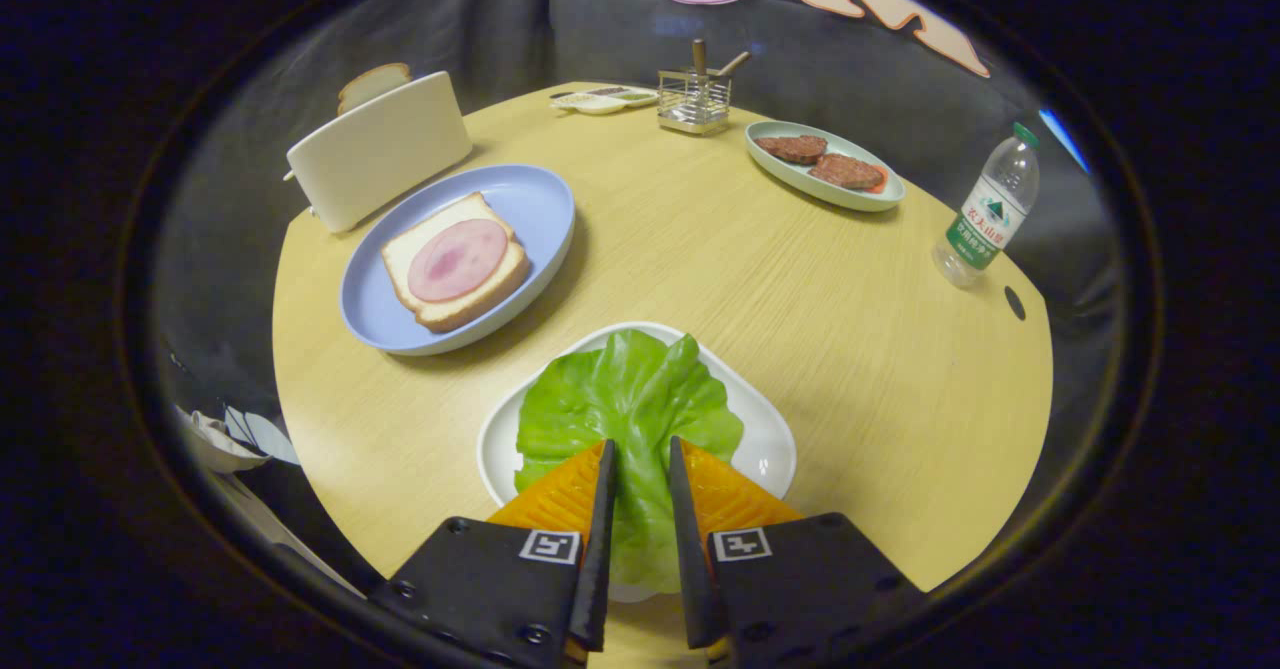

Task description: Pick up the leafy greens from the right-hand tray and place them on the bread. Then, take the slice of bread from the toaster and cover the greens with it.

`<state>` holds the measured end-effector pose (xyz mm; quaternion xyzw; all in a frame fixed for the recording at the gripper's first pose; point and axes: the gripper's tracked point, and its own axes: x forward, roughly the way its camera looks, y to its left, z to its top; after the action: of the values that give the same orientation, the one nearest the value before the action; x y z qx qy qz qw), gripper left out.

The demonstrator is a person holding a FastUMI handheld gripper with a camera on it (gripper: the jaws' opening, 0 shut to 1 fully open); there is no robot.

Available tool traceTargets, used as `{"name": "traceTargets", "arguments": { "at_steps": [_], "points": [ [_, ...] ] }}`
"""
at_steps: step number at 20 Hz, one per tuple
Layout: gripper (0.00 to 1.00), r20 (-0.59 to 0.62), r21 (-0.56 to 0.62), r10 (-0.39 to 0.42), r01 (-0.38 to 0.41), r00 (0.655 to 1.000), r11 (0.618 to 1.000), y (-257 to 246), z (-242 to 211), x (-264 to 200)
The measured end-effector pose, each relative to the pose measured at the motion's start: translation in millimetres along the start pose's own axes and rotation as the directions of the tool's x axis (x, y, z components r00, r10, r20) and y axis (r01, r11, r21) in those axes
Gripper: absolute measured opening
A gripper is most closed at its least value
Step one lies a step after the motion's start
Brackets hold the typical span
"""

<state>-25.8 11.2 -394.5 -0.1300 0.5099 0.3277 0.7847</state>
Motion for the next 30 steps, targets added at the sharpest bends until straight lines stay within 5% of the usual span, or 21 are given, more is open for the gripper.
{"name": "traceTargets", "arguments": {
  "at_steps": [3, 18, 30],
  "points": [
    [0.08, 0.032, -0.036, -0.030, 0.031, 0.999, 0.999, -1.7, 6.7, -2.0],
    [0.08, 0.141, 0.003, -0.077, 0.077, 0.987, 0.997, 29.4, 61.1, -54.2],
    [0.08, 0.180, -0.036, -0.038, 0.046, 0.983, 0.998, 94.7, 116.5, -48.7]
  ]
}}
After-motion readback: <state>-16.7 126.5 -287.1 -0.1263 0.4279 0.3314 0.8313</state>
